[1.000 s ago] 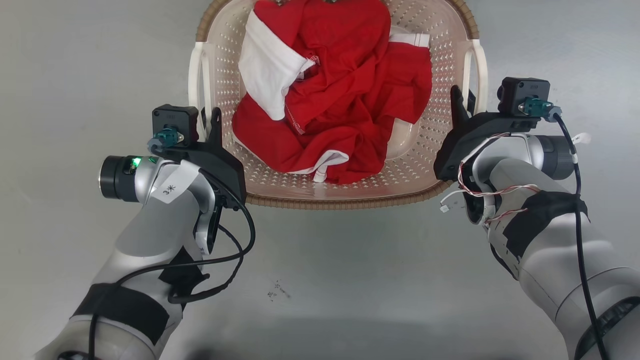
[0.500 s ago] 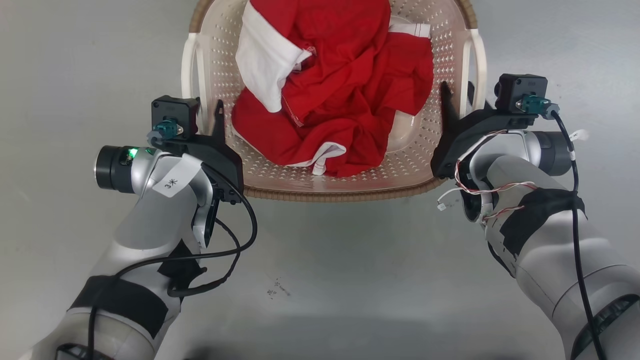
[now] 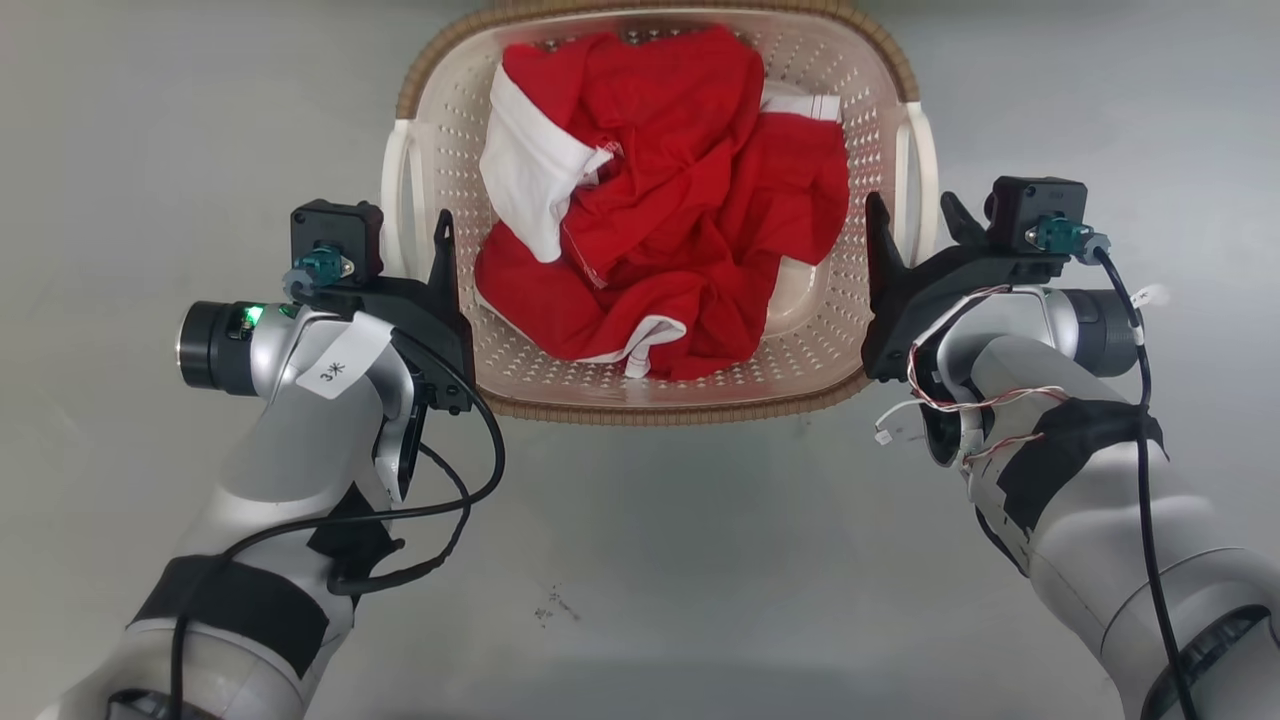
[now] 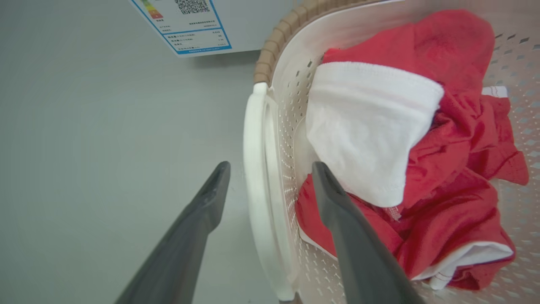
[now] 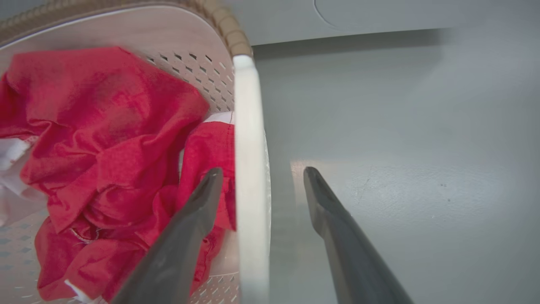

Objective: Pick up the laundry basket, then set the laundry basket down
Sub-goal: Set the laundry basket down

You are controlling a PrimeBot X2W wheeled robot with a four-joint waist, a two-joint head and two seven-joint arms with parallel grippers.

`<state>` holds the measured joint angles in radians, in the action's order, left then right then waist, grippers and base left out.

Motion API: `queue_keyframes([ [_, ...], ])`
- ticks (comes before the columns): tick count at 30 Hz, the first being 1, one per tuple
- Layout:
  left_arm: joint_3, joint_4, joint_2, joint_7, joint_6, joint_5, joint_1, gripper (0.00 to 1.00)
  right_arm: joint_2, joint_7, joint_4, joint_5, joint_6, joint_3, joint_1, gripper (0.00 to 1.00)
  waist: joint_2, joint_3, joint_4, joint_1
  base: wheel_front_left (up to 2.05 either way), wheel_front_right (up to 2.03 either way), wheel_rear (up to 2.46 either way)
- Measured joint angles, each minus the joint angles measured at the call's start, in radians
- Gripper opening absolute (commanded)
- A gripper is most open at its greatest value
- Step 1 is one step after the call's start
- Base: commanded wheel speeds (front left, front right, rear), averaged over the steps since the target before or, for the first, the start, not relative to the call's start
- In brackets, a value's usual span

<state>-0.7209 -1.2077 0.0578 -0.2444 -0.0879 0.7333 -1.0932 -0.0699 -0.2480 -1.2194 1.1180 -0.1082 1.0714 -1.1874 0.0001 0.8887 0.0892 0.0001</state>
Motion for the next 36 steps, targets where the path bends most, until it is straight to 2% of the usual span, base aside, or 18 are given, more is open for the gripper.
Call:
queue_keyframes([
  [10,0.028,0.005,0.0,-0.005,0.026,0.013,0.051,1.0,0.001,-0.001,0.0,-0.005,0.021,-0.007,0.038,1.0,0.0,-0.088,-0.006,-0.0001,0.0,0.0,0.0],
  [22,0.101,0.145,0.009,-0.005,0.062,0.022,0.179,1.0,-0.01,-0.001,0.053,-0.021,0.048,-0.075,0.099,1.0,-0.0001,-0.241,-0.012,-0.0002,0.0,0.0,0.0],
  [29,0.171,0.256,0.038,-0.005,0.058,0.02,0.308,1.0,-0.024,-0.002,0.117,-0.032,0.048,-0.144,0.161,1.0,-0.0001,-0.341,-0.019,-0.0002,0.0,0.0,0.0],
  [36,0.238,0.395,0.039,-0.005,0.039,-0.006,0.441,1.0,-0.043,-0.002,0.198,-0.061,0.047,-0.223,0.273,1.0,-0.0002,-0.444,-0.025,-0.0003,0.0,0.0,0.0],
])
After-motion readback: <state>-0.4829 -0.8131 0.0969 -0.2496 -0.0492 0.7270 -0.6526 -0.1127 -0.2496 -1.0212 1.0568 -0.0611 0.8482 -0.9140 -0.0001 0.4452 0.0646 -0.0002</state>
